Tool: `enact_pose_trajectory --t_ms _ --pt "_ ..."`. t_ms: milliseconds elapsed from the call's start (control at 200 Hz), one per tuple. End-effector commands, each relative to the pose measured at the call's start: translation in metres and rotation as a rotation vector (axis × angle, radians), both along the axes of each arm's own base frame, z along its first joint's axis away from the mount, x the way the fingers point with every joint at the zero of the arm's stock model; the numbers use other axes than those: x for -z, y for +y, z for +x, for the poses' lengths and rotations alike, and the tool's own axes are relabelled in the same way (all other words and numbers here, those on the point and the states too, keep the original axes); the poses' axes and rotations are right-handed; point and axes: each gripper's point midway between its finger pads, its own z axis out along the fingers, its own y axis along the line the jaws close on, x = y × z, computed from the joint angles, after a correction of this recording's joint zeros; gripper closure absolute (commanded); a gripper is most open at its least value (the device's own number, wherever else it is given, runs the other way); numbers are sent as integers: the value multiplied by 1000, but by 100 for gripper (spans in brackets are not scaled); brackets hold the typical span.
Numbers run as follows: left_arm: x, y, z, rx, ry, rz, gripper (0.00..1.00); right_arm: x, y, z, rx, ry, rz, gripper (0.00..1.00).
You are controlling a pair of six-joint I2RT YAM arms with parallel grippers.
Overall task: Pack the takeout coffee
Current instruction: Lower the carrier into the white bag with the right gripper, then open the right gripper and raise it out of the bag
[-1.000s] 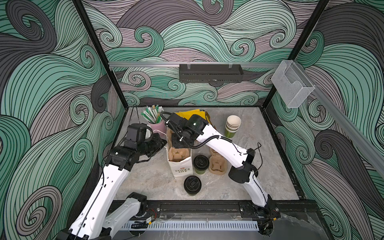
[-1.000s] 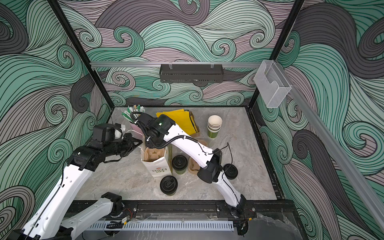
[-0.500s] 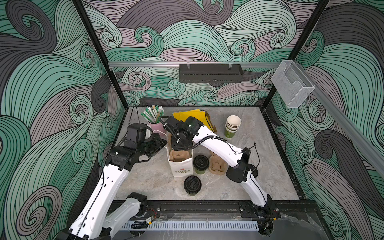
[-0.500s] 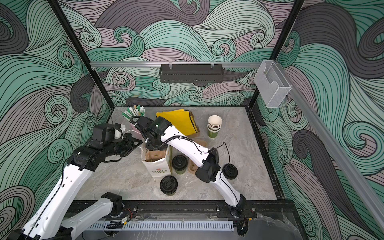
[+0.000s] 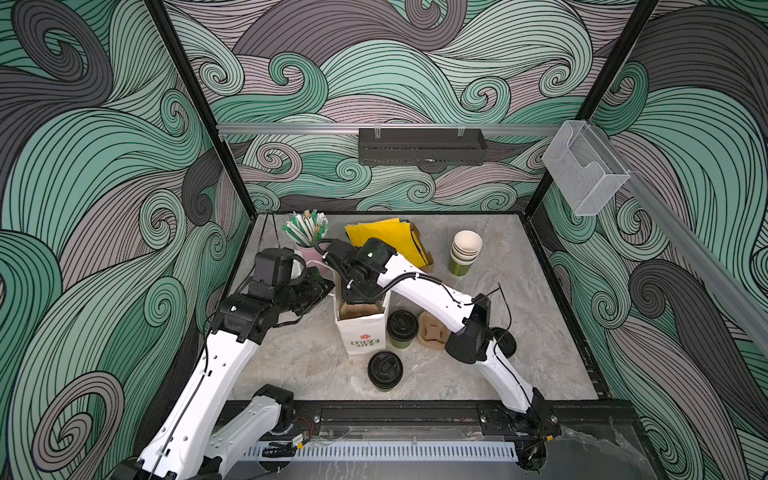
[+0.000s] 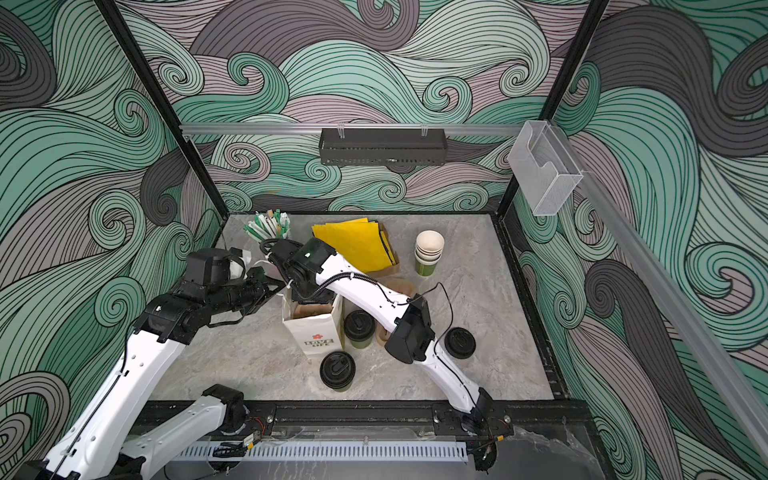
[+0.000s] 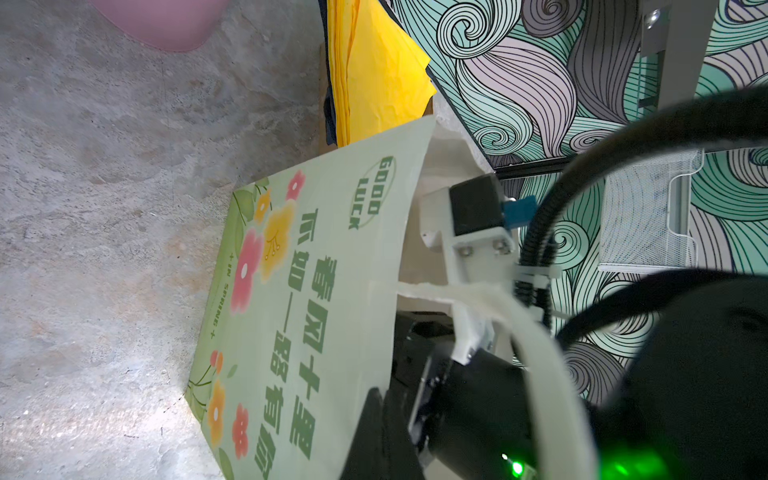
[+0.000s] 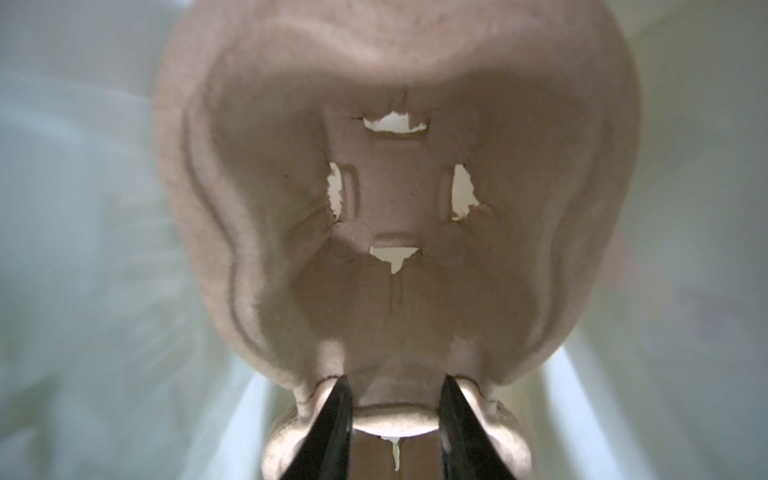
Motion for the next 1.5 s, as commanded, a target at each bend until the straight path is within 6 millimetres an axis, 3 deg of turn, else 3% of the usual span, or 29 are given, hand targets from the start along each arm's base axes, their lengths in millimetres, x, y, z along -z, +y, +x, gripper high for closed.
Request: enact_pose_trajectory --t_ms 0,550,750,980,1191,1496 --pt "-4 -3 -5 12 -16 -13 100 16 -6 5 37 7 -51 67" --pt "-3 -1 -5 2 -14 -13 100 52 -5 6 46 41 -110 65" --pt "-2 -1 -6 1 -15 -8 100 61 -5 8 47 55 -108 57" --pt "-2 1 -6 -3 -19 -3 100 39 -3 11 41 19 -66 44" --pt "-1 1 -5 2 -19 5 100 1 -3 12 30 -47 -4 37" --pt "3 3 -4 -4 -21 21 100 -47 4 14 8 -162 98 42"
